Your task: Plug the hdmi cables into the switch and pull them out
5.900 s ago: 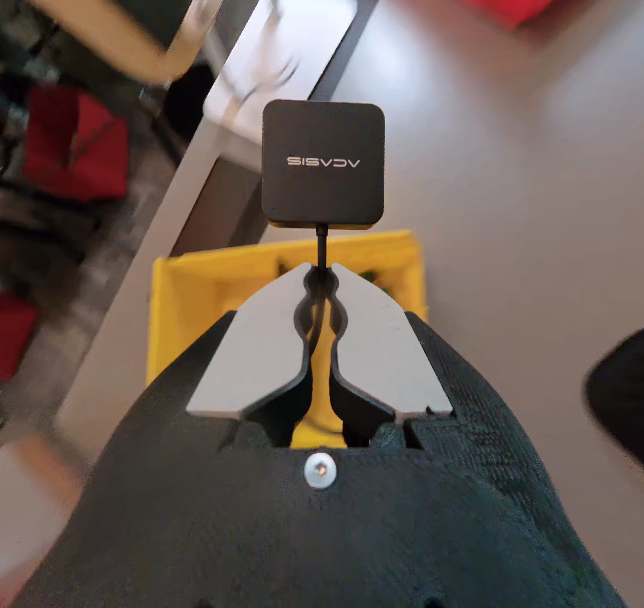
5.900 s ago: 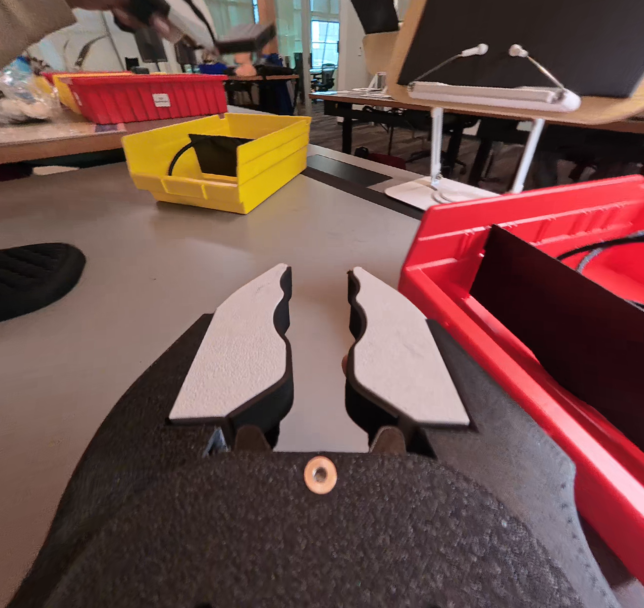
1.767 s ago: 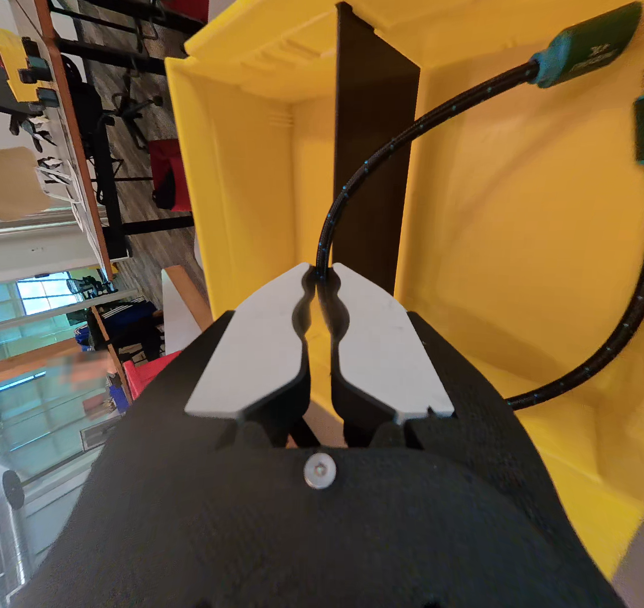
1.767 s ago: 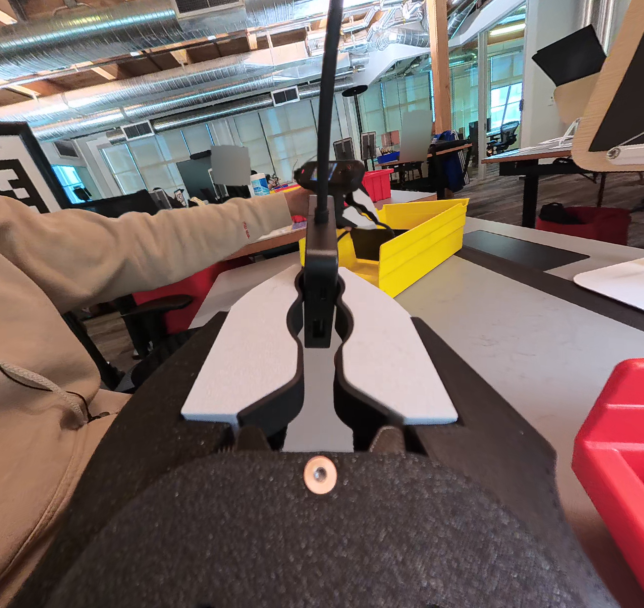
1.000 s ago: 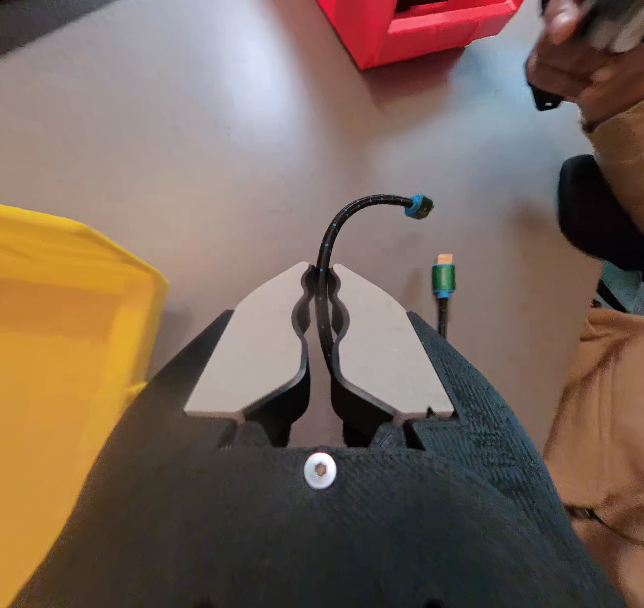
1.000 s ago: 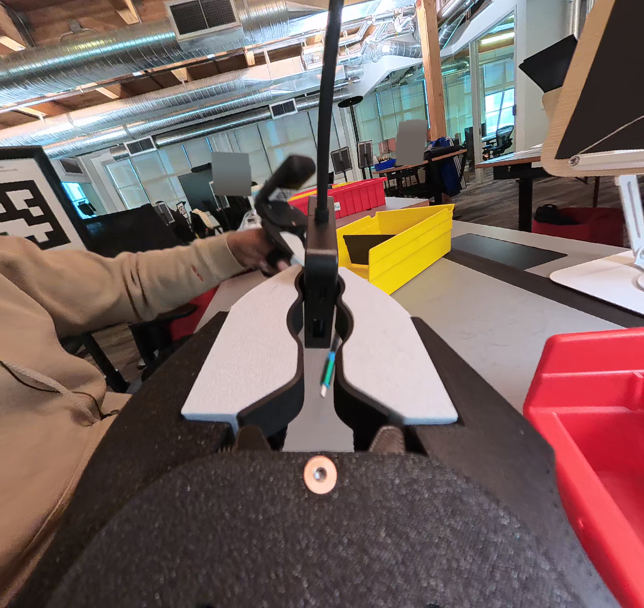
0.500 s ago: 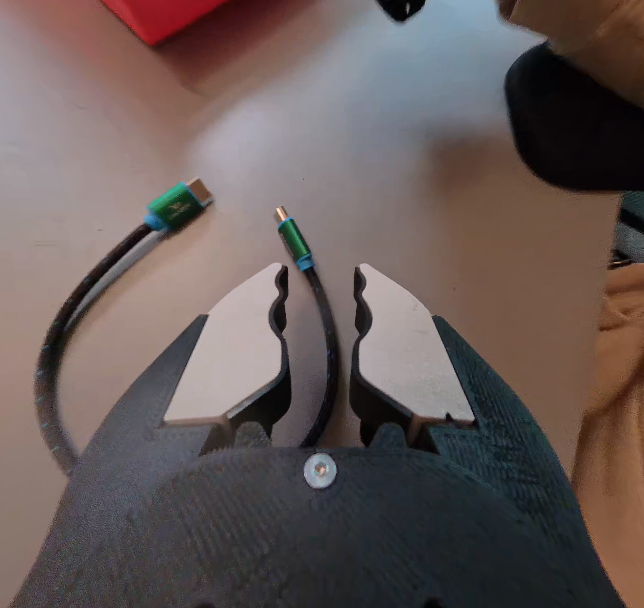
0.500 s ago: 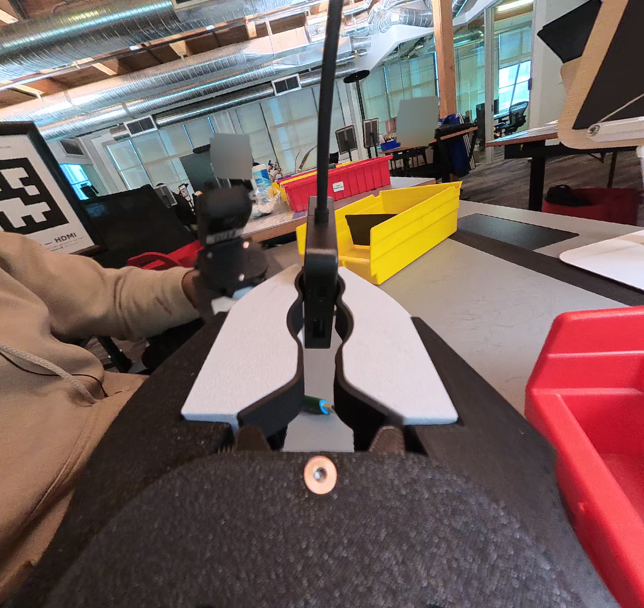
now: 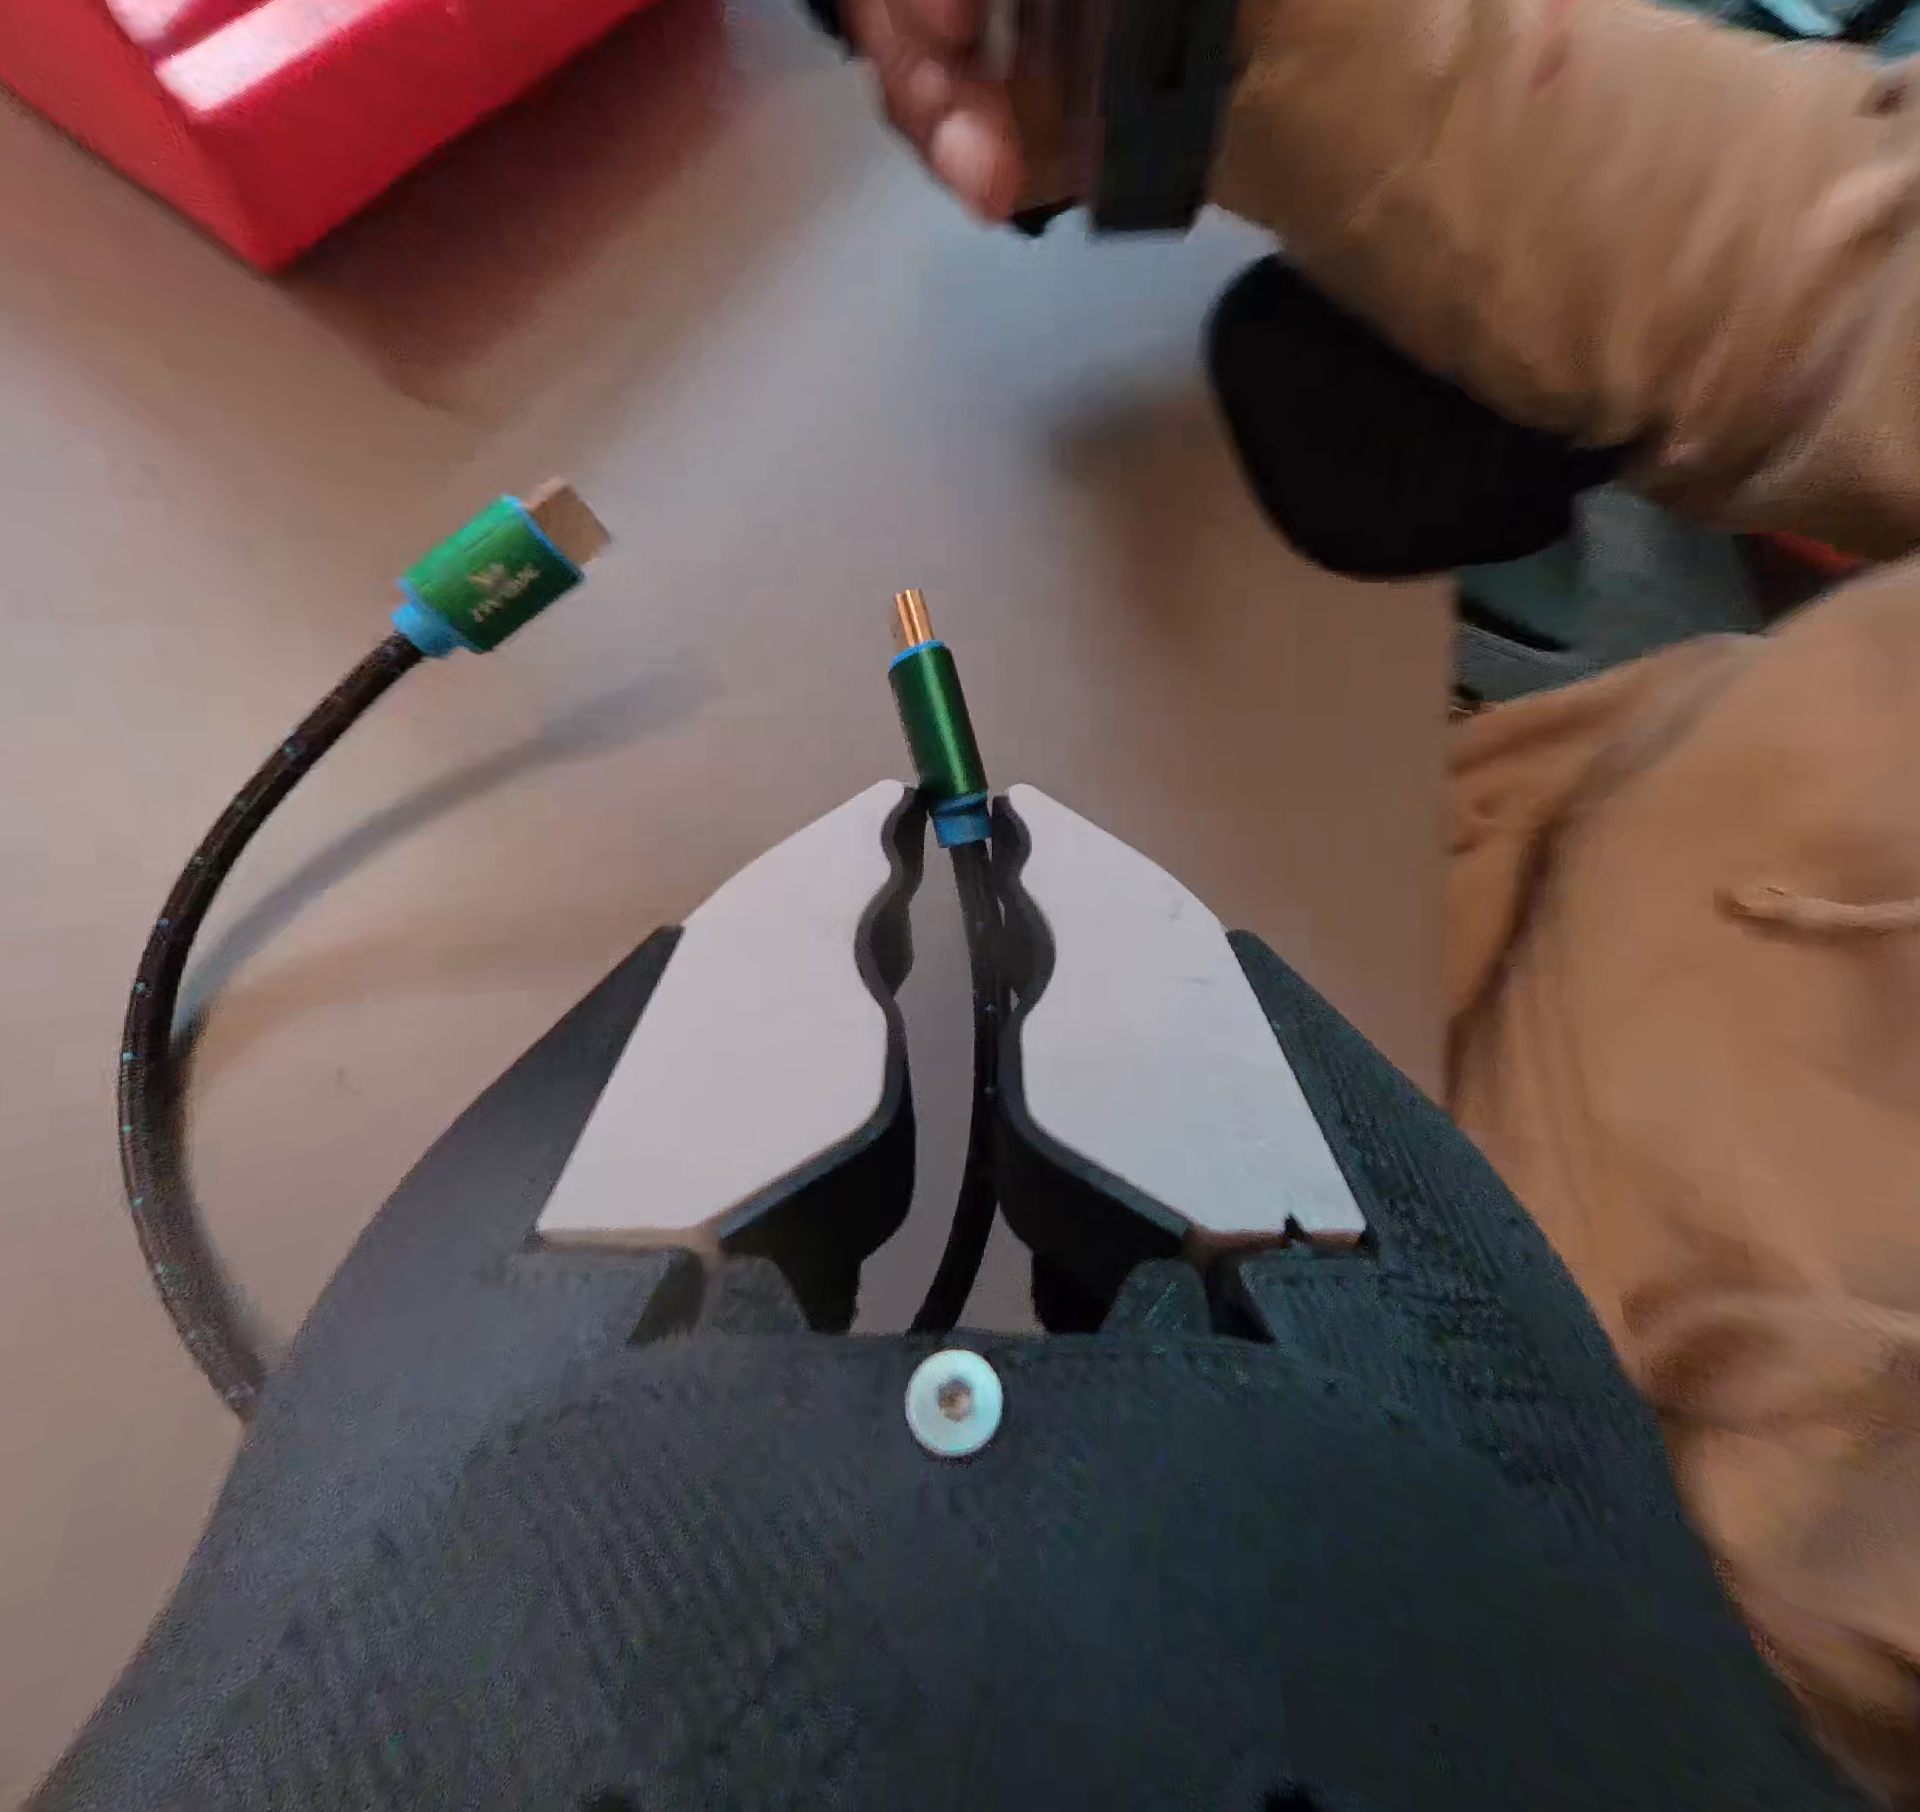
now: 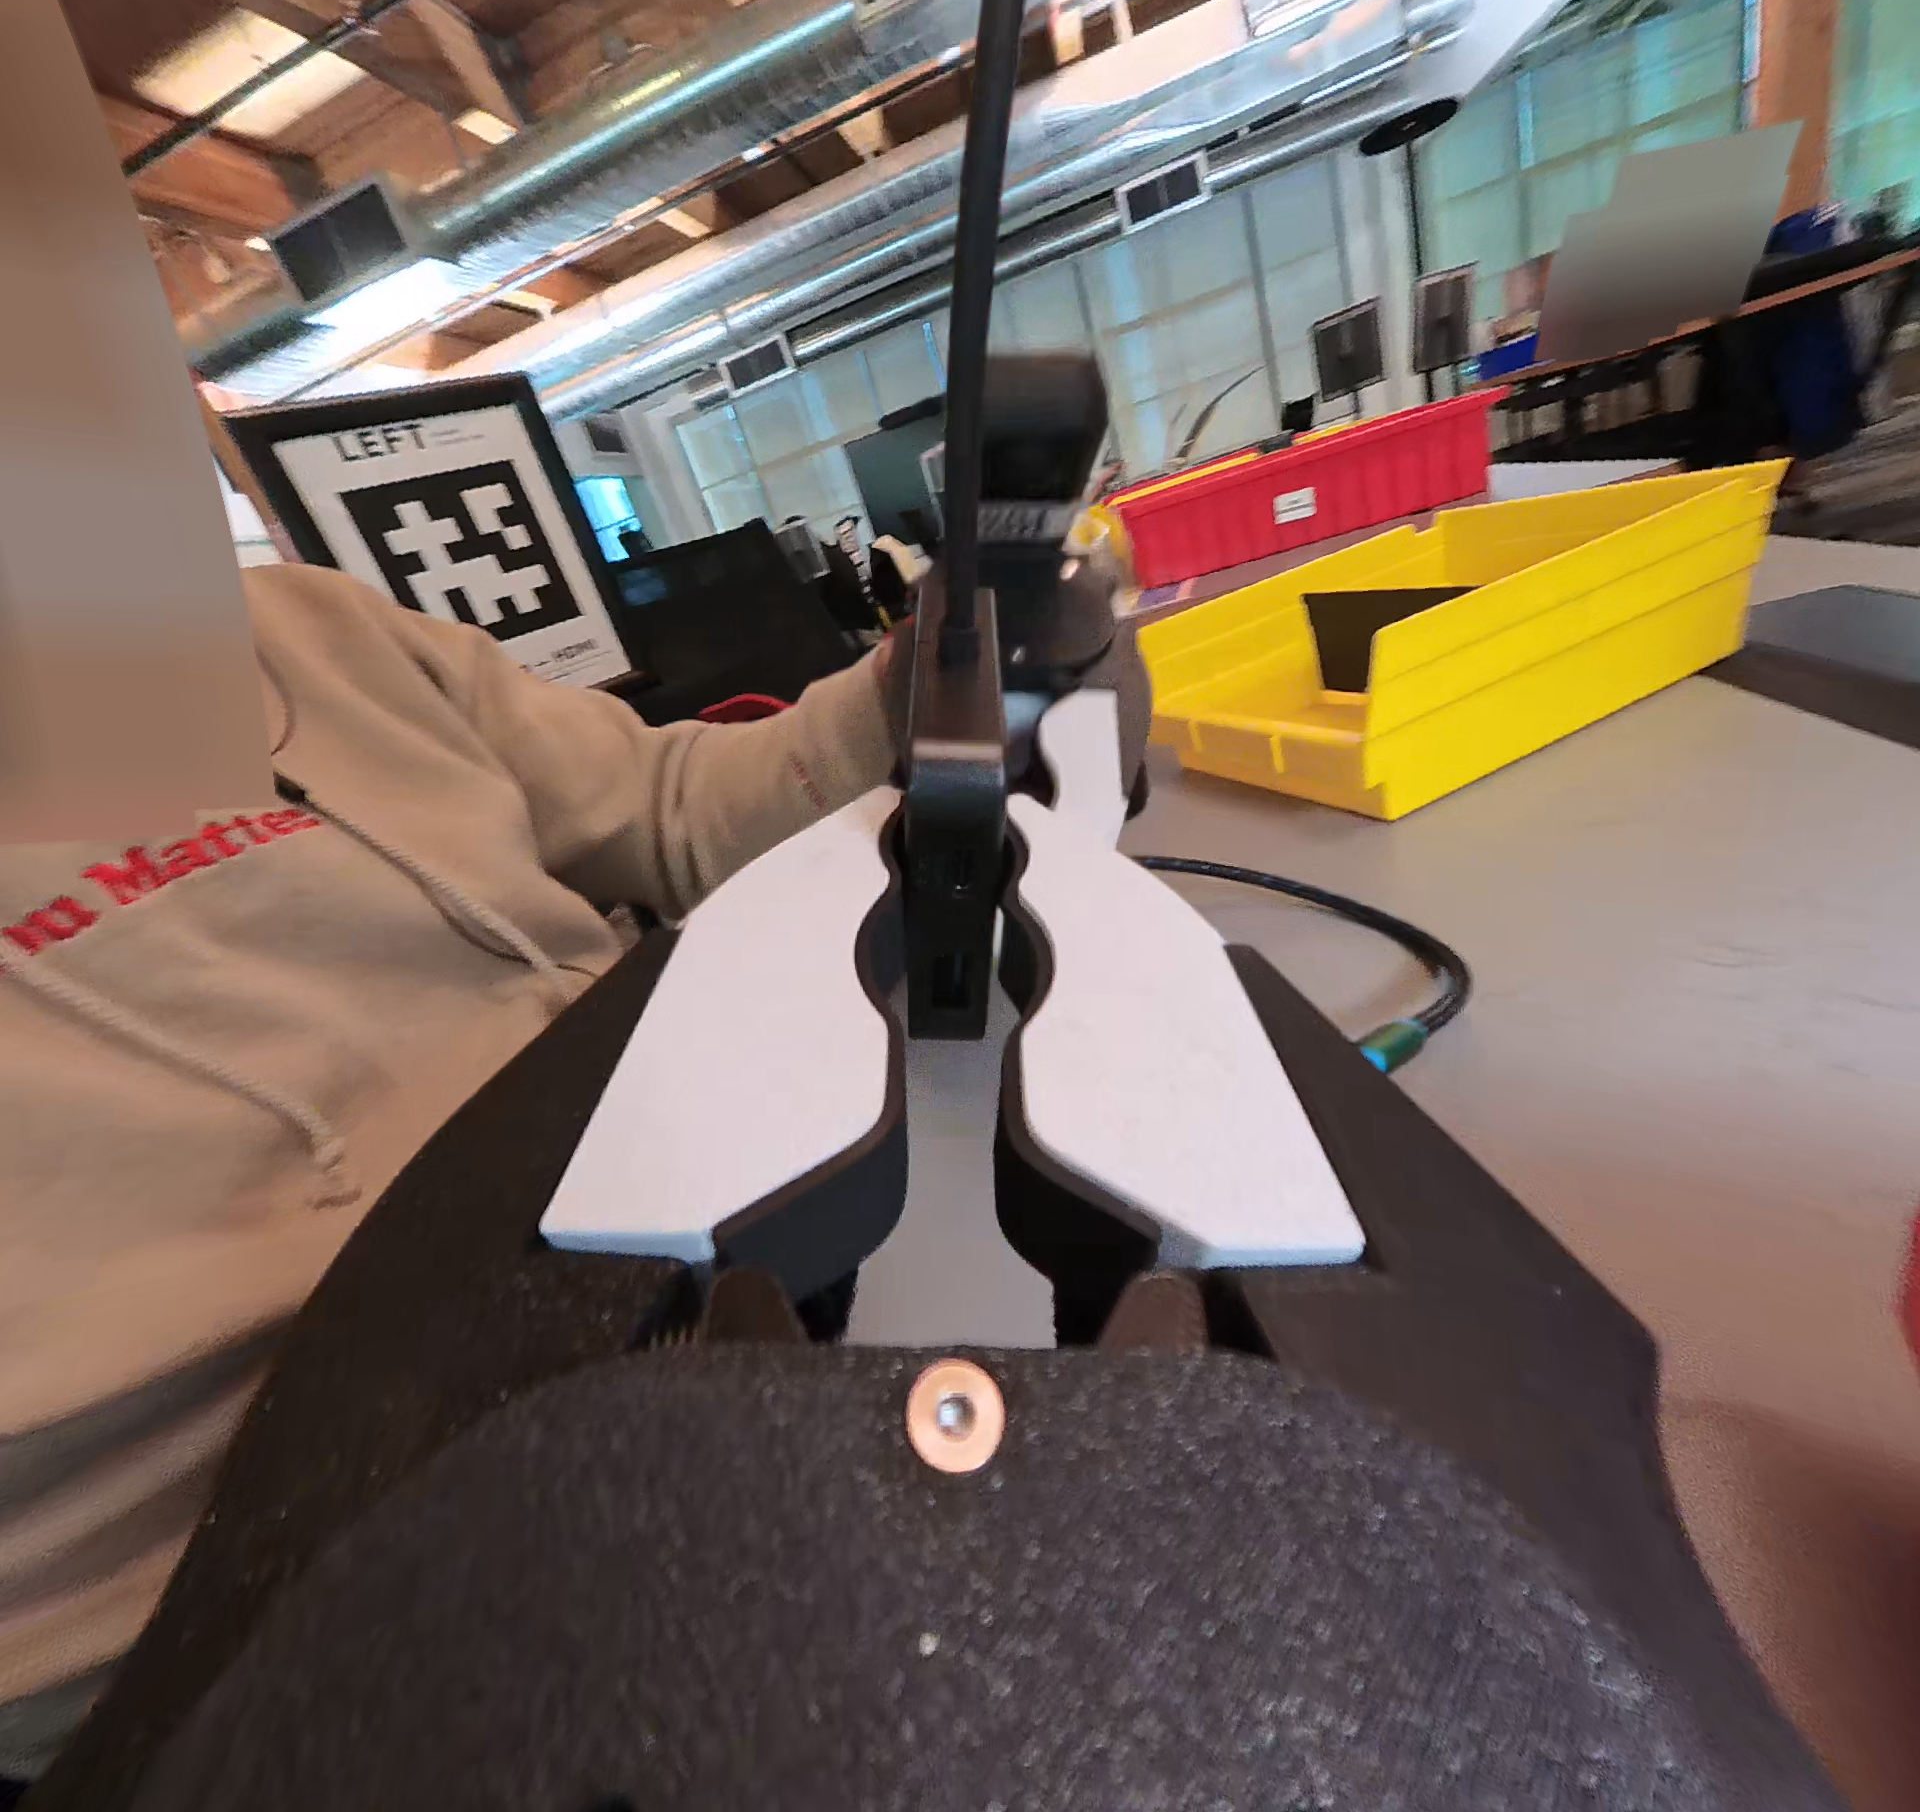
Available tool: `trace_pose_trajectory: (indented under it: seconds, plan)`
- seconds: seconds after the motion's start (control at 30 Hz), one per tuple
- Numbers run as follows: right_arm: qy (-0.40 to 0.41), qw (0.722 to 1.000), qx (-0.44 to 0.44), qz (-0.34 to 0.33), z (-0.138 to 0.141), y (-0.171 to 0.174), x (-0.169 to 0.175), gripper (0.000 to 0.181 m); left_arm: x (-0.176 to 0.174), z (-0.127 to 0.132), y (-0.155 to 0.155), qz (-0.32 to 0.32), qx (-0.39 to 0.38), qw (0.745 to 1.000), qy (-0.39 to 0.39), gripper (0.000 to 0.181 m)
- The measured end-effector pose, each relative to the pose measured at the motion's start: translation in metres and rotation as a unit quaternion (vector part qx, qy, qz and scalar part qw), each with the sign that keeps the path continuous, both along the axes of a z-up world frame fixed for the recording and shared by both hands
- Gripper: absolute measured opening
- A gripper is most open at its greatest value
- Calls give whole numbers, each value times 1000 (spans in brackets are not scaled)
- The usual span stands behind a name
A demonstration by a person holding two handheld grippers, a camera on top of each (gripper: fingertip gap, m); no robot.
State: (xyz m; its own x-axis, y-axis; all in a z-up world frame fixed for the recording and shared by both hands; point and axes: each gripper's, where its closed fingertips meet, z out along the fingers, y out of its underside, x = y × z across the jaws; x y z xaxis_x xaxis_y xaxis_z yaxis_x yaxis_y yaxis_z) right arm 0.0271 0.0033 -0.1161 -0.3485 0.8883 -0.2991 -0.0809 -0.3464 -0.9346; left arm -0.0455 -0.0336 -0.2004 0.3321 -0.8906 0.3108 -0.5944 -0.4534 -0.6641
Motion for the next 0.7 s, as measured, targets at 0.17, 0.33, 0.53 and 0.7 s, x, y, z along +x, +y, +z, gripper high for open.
trace_pose_trajectory:
  seconds: [0.17,0.33,0.53,0.7]
  plan:
    - [-32,999,4,37,-12,-15,-8,13,5,38,-7,-63,-24,996,-63,12]
    - [-78,995,16,64,-30,-27,-18,13,7,21,-22,-92,-59,991,-71,12]
    - [-99,992,25,79,-37,-35,-23,13,3,19,-25,-100,-78,988,-84,12]
    - [-93,993,22,72,-36,-33,-22,13,3,20,-22,-88,-69,990,-91,11]
